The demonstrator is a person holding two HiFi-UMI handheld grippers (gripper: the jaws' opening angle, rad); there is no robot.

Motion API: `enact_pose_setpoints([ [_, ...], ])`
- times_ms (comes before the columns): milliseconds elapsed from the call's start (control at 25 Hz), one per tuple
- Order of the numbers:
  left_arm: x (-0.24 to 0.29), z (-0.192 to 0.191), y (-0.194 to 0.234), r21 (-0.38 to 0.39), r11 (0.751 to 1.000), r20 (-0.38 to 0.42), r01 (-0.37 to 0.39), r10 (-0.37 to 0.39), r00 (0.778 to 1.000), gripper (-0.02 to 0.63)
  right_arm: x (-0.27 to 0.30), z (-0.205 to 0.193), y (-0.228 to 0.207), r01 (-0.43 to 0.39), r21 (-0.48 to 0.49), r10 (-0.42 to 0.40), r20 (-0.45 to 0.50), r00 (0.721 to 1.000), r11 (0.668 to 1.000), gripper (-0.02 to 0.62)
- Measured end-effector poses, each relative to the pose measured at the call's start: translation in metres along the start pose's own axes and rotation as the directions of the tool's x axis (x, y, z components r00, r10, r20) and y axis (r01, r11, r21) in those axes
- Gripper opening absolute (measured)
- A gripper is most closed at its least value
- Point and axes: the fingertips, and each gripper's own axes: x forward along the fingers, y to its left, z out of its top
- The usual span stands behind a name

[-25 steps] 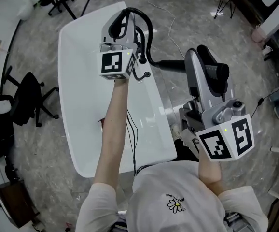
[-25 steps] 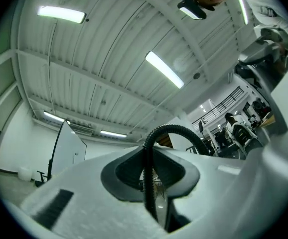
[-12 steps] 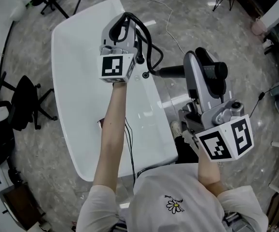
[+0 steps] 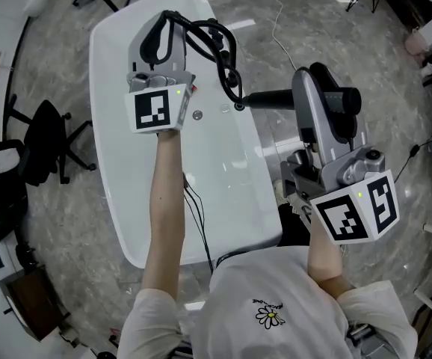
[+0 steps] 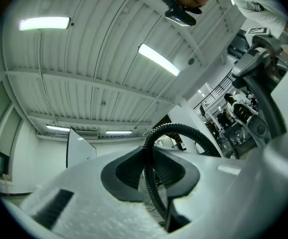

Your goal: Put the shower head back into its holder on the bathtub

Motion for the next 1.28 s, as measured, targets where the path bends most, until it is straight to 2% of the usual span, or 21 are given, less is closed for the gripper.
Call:
enact_pose_setpoints([
  [120, -0.011, 0.010, 0.013, 0.005, 1.000, 0.002, -0.028, 0.028, 1.000, 0.051, 0.001, 0.003, 0.012, -0.032, -0.005, 0.032, 0.003, 0.999, 0.999, 0.107],
  [280, -0.016, 0.003, 0.002, 0.004, 1.000, -0.015, 0.009, -0.009, 1.000, 0.051, 0.002, 0.000, 0.018, -0.036, -0.030, 0.036, -0.016, 0.999, 0.999, 0.107],
  [400, -0.021, -0.011, -0.008, -0.011, 1.000, -0.021, 0.024, -0.024, 0.999, 0.051, 0.004, -0.007, 0.018, -0.036, -0.037, 0.034, -0.042, 0.999, 0.999, 0.109],
  [560, -0.023, -0.037, -0.021, -0.018, 0.999, -0.075, 0.044, -0.045, 0.996, 0.051, 0.008, -0.011, 0.009, -0.014, -0.047, 0.012, -0.059, 0.998, 0.999, 0.108],
  [720, -0.028, -0.021, -0.017, -0.049, 0.999, -0.045, 0.001, -0.003, 0.999, 0.051, 0.011, -0.010, -0.001, 0.001, -0.030, -0.003, -0.057, 0.998, 1.000, 0.109],
  [800, -0.031, -0.012, -0.013, -0.031, 0.999, -0.033, -0.009, 0.008, 0.999, 0.051, 0.012, -0.010, -0.004, 0.004, -0.018, -0.005, -0.048, 0.999, 1.000, 0.107],
  [920, -0.035, -0.009, -0.014, 0.032, 0.999, -0.045, 0.015, -0.014, 0.999, 0.051, 0.011, -0.015, -0.001, 0.003, -0.006, -0.003, -0.050, 0.999, 1.000, 0.109],
  [1000, -0.043, -0.011, -0.017, 0.046, 0.999, -0.057, 0.029, -0.026, 0.998, 0.051, 0.010, -0.019, 0.003, -0.006, -0.002, 0.006, -0.057, 0.998, 1.000, 0.107],
  [1120, -0.058, -0.025, -0.023, 0.049, 0.998, -0.087, 0.046, -0.042, 0.995, 0.051, 0.006, -0.022, 0.010, -0.016, -0.007, 0.016, -0.066, 0.998, 1.000, 0.108],
  [1280, -0.068, -0.061, -0.027, 0.013, 0.998, -0.197, 0.063, -0.059, 0.979, 0.051, 0.007, -0.026, 0.011, -0.014, -0.012, 0.013, -0.083, 0.996, 1.000, 0.109],
])
